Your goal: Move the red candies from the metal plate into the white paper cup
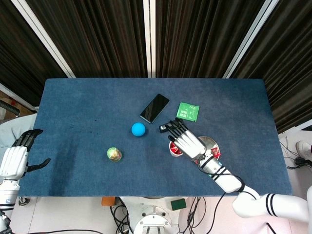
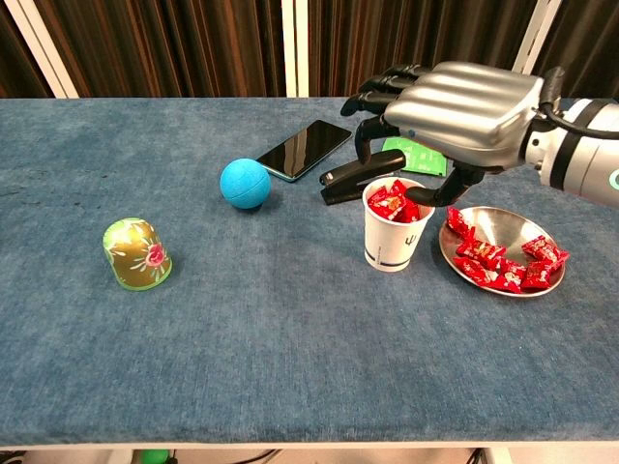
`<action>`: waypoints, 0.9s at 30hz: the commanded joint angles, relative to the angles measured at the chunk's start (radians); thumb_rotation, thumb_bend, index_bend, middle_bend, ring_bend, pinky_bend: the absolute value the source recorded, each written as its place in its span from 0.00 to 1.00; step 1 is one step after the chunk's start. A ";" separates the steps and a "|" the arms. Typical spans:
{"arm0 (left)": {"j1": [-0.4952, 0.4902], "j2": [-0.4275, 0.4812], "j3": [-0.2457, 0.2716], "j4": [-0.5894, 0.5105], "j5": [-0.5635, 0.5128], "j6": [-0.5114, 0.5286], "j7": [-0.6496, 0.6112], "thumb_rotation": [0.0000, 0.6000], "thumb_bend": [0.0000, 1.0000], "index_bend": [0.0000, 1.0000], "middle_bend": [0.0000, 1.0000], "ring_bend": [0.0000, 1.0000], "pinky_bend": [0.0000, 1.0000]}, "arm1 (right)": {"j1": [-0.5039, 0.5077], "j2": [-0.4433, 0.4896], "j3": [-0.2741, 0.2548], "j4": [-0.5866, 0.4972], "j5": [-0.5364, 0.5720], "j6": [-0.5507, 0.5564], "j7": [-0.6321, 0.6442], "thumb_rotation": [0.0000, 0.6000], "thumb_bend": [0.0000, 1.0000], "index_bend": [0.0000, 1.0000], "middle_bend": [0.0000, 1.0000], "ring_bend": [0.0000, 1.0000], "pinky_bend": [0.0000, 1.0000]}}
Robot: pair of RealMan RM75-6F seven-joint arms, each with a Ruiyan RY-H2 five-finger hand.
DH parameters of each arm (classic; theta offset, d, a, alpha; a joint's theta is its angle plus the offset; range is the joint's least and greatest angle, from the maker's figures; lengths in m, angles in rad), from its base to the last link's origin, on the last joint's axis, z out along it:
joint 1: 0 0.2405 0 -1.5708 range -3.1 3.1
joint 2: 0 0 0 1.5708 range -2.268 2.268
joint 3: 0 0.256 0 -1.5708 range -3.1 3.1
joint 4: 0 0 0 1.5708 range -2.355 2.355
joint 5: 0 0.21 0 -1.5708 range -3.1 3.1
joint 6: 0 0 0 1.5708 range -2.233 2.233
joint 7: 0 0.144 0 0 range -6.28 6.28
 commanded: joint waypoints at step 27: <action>-0.004 0.000 0.004 -0.024 0.010 0.000 0.030 1.00 0.12 0.16 0.14 0.10 0.24 | -0.182 0.161 -0.102 0.015 0.118 0.017 0.042 1.00 0.27 0.43 0.06 0.00 0.00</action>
